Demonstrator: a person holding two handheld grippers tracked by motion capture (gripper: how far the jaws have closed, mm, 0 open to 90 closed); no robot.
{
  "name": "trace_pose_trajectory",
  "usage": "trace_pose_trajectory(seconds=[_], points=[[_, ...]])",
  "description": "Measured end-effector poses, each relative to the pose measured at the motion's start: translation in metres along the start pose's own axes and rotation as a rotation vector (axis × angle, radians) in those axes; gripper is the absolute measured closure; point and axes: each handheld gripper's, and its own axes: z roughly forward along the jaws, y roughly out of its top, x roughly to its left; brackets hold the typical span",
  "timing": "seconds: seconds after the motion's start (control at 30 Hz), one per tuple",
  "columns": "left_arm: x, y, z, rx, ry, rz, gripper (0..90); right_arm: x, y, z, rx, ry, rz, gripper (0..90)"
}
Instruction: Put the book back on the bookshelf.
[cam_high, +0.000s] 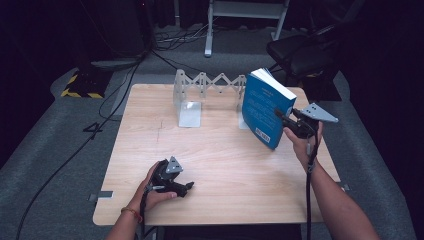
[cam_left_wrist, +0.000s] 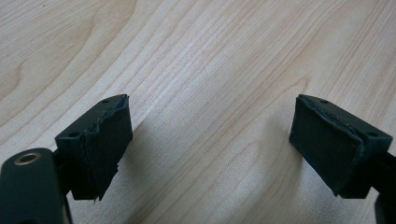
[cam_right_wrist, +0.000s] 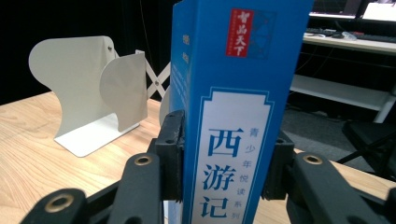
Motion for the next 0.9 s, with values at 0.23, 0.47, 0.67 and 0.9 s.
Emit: trace_pose_trajectory(seconds=[0.23, 0.47, 0.67, 0.9], points=[[0.000, 0.000, 0.000, -0.001, -0.002, 0.003, 13.5, 0.005, -0.010, -0.014, 0.000, -0.014, -0.015, 60.2], [0.000, 0.000, 0.000, -0.002, -0.001, 0.004, 13.6, 0.006, -0.013, -0.019, 0.009, -0.031, -0.008, 59.6], [0.000, 0.000, 0.000, -0.002, 0.000, 0.000, 13.6, 0.007, -0.023, -0.009, 0.134, -0.042, -0.014, 54.1], [0.000, 0.000, 0.000, -0.001, 0.003, 0.006, 13.9, 0.004, -0.048, 0.004, 0.190, 0.017, 0.010, 58.8]])
